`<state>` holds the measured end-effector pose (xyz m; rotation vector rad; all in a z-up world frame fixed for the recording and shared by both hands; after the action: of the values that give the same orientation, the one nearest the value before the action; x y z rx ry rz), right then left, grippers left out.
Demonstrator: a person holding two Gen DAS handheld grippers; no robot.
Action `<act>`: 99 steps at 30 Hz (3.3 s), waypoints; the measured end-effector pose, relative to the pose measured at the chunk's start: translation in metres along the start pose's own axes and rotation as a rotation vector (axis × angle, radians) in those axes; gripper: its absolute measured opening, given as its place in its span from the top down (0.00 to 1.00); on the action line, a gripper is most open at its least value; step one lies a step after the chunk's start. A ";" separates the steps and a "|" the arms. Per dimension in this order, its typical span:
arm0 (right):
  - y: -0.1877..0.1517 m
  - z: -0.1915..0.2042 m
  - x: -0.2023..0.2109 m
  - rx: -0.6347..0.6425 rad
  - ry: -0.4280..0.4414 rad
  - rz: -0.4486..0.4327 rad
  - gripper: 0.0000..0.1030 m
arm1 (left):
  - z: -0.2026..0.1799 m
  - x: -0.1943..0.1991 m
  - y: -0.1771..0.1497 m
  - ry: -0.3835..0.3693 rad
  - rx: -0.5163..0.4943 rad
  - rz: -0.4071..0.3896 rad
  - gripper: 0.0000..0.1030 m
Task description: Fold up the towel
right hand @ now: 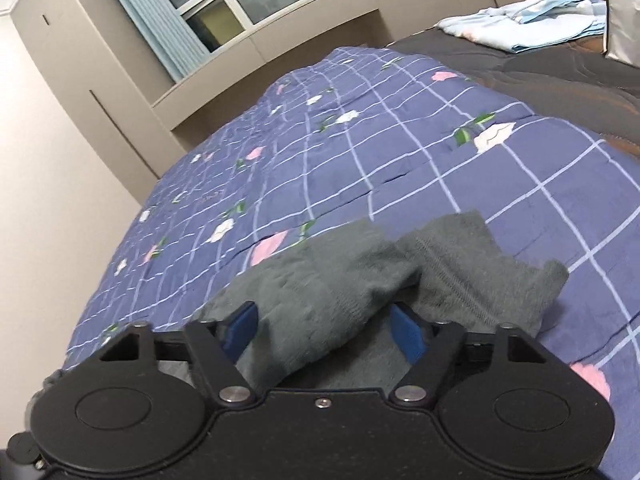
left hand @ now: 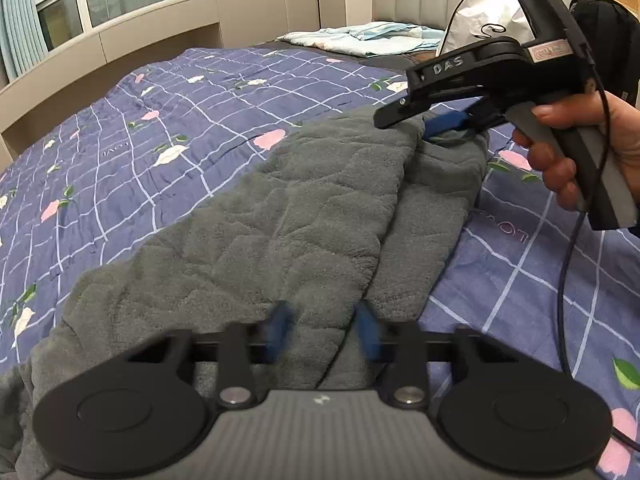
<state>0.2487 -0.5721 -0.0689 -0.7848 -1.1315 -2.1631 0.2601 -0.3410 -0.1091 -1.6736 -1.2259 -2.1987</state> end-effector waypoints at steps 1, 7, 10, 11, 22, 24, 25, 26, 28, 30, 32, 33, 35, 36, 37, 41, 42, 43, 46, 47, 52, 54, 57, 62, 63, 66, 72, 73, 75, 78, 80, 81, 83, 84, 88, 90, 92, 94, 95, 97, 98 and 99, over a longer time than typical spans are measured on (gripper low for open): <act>0.003 -0.001 -0.002 -0.002 -0.012 -0.003 0.63 | 0.002 0.000 0.001 0.008 0.009 0.005 0.82; 0.016 0.010 0.010 0.105 -0.042 -0.052 0.87 | 0.008 0.016 0.012 -0.020 0.074 -0.037 0.91; 0.026 0.022 0.033 0.193 -0.062 -0.121 0.88 | 0.006 0.029 0.022 -0.038 0.095 -0.081 0.91; 0.030 0.024 0.042 0.210 -0.069 -0.148 0.88 | 0.004 0.033 0.026 -0.037 0.094 -0.095 0.91; 0.007 -0.021 0.069 0.205 -0.146 -0.174 0.88 | -0.025 0.006 0.020 -0.070 0.071 -0.043 0.91; -0.004 -0.035 0.058 0.201 -0.174 -0.130 0.88 | -0.025 0.002 0.016 -0.078 0.082 -0.041 0.91; -0.007 -0.041 0.055 0.184 -0.171 -0.117 0.88 | -0.025 0.002 0.015 -0.077 0.085 -0.044 0.90; -0.011 -0.047 0.053 0.156 -0.160 -0.108 0.88 | -0.024 0.003 0.015 -0.075 0.086 -0.046 0.90; -0.014 -0.050 0.053 0.143 -0.149 -0.113 0.88 | -0.024 0.002 0.015 -0.072 0.088 -0.041 0.90; -0.015 -0.048 0.052 0.157 -0.156 -0.112 0.88 | -0.024 0.000 0.015 -0.069 0.086 -0.035 0.88; -0.015 -0.047 0.050 0.172 -0.170 -0.103 0.88 | -0.024 0.002 0.015 -0.078 0.095 -0.037 0.85; -0.013 -0.044 0.050 0.174 -0.171 -0.101 0.87 | -0.024 0.004 0.015 -0.090 0.097 -0.039 0.83; -0.013 -0.043 0.053 0.174 -0.176 -0.103 0.81 | -0.022 0.008 0.016 -0.113 0.102 -0.045 0.65; -0.011 -0.041 0.055 0.178 -0.185 -0.105 0.73 | -0.021 0.010 0.017 -0.126 0.109 -0.046 0.59; -0.011 -0.039 0.057 0.185 -0.194 -0.111 0.63 | -0.020 0.013 0.017 -0.135 0.120 -0.050 0.42; -0.015 -0.027 0.066 0.243 -0.221 -0.153 0.30 | -0.013 0.028 0.018 -0.101 0.183 -0.100 0.13; -0.017 -0.021 0.067 0.273 -0.242 -0.173 0.24 | -0.011 0.031 0.018 -0.096 0.197 -0.103 0.11; -0.018 -0.017 0.066 0.299 -0.255 -0.186 0.17 | -0.009 0.033 0.017 -0.085 0.214 -0.102 0.06; -0.029 -0.005 0.054 0.400 -0.324 -0.169 0.08 | 0.002 0.037 0.012 -0.011 0.284 -0.084 0.03; -0.033 -0.004 0.046 0.425 -0.361 -0.144 0.07 | 0.007 0.040 0.009 0.011 0.315 -0.071 0.03; -0.046 -0.009 0.035 0.419 -0.410 -0.071 0.02 | 0.028 0.073 -0.003 -0.013 0.452 -0.140 0.02; -0.048 -0.001 0.043 0.426 -0.376 -0.094 0.01 | 0.037 0.086 -0.006 -0.002 0.478 -0.156 0.01; -0.050 0.020 0.055 0.462 -0.331 -0.123 0.01 | 0.051 0.101 -0.014 0.041 0.480 -0.164 0.01; -0.066 0.051 0.058 0.483 -0.250 -0.108 0.00 | 0.089 0.124 -0.043 0.172 0.503 -0.160 0.01; -0.070 0.058 0.057 0.496 -0.241 -0.100 0.00 | 0.098 0.126 -0.051 0.190 0.515 -0.152 0.01; -0.087 0.081 0.050 0.531 -0.204 -0.073 0.00 | 0.126 0.130 -0.084 0.260 0.546 -0.109 0.01; -0.106 0.137 0.027 0.607 -0.041 0.004 0.00 | 0.171 0.164 -0.175 0.383 0.646 -0.057 0.01; -0.108 0.148 0.023 0.620 -0.008 0.012 0.00 | 0.179 0.169 -0.191 0.400 0.671 -0.042 0.01; -0.112 0.173 0.016 0.644 0.060 0.022 0.00 | 0.194 0.178 -0.219 0.427 0.712 -0.002 0.01; -0.122 0.215 -0.002 0.693 0.182 0.062 0.00 | 0.214 0.191 -0.251 0.445 0.742 0.019 0.01; -0.128 0.247 -0.019 0.730 0.247 0.105 0.01 | 0.229 0.200 -0.264 0.449 0.786 0.002 0.01; -0.130 0.264 -0.029 0.749 0.277 0.129 0.01 | 0.237 0.204 -0.268 0.443 0.808 -0.012 0.01; -0.132 0.296 -0.047 0.779 0.323 0.160 0.01 | 0.254 0.209 -0.270 0.434 0.839 -0.043 0.01; -0.132 0.312 -0.056 0.793 0.339 0.167 0.01 | 0.261 0.211 -0.269 0.435 0.843 -0.056 0.01; -0.119 0.371 -0.094 0.833 0.396 0.185 0.04 | 0.289 0.197 -0.253 0.429 0.847 -0.076 0.01; -0.105 0.391 -0.115 0.819 0.422 0.221 0.12 | 0.298 0.182 -0.243 0.403 0.848 -0.080 0.01; -0.098 0.410 -0.143 0.801 0.428 0.327 0.14 | 0.302 0.166 -0.237 0.382 0.864 -0.068 0.01; -0.097 0.421 -0.163 0.804 0.434 0.403 0.34 | 0.294 0.153 -0.231 0.325 0.839 -0.070 0.01; -0.098 0.426 -0.170 0.817 0.420 0.430 0.42 | 0.285 0.150 -0.229 0.310 0.805 -0.072 0.01; -0.101 0.429 -0.172 0.851 0.390 0.439 0.60 | 0.273 0.140 -0.224 0.290 0.742 -0.071 0.01; -0.103 0.429 -0.167 0.864 0.389 0.440 0.63 | 0.268 0.135 -0.223 0.283 0.726 -0.061 0.01; -0.104 0.429 -0.163 0.873 0.394 0.446 0.68 | 0.263 0.131 -0.224 0.278 0.714 -0.048 0.01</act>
<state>0.3835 -0.1222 -0.0375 -0.1677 -1.3487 -1.1883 0.2895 0.0274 -0.0986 -1.0266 -1.6927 -1.6268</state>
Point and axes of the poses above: each gripper's, at about its wrist camera, not at the fingertips, and x roughly against the way its jaws point, z to its left, y to its top, the point moved 5 cm from there along -x, roughly the way its jaws point, and after that the axes turned 9 degrees about z, right-handed, at the moved point
